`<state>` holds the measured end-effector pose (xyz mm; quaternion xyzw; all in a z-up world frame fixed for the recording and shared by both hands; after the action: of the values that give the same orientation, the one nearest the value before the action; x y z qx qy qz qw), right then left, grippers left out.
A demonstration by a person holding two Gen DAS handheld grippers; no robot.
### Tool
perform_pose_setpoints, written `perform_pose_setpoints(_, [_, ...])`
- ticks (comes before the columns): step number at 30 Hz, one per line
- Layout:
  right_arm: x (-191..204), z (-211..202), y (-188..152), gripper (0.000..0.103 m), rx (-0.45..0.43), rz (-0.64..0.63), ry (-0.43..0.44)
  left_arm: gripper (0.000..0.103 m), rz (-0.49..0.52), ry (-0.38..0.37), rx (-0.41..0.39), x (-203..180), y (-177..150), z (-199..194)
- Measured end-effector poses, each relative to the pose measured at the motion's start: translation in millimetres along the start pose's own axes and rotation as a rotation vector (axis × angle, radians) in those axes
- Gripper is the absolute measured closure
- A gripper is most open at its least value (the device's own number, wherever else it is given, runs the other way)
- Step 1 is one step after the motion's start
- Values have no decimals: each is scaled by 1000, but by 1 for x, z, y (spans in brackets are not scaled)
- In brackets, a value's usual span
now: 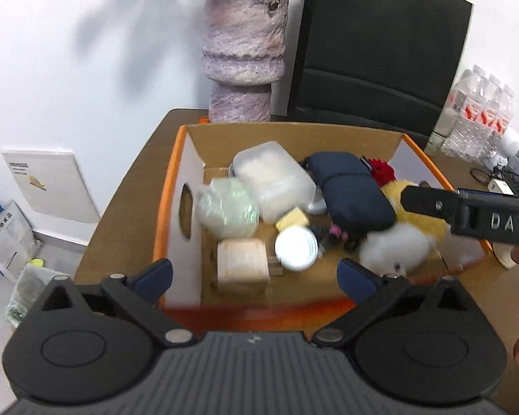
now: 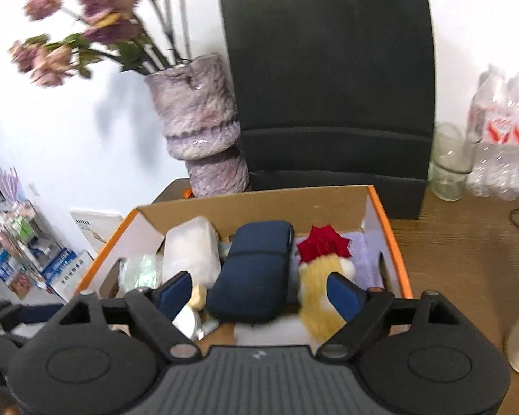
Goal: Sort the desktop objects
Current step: 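Withdraw both tools from the box back over the table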
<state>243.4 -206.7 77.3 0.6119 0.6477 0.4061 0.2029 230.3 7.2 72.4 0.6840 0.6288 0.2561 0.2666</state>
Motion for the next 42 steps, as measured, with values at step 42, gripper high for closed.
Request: perform_pose_setpoints(42, [36, -142, -231, 14, 98, -107, -52, 0, -41, 113, -125, -31, -227, -131])
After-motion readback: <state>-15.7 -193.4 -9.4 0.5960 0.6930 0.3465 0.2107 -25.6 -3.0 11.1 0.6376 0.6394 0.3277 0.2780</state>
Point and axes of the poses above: each gripper's, at about its wrist camera, not at the fingertips, and z roughly the way its jaws point, x to its left, y to its top, the point moved 2 cm from there along z, roughly the way its jaws point, and after that the axes turned 6 degrees about y, right-handed, at the moved point
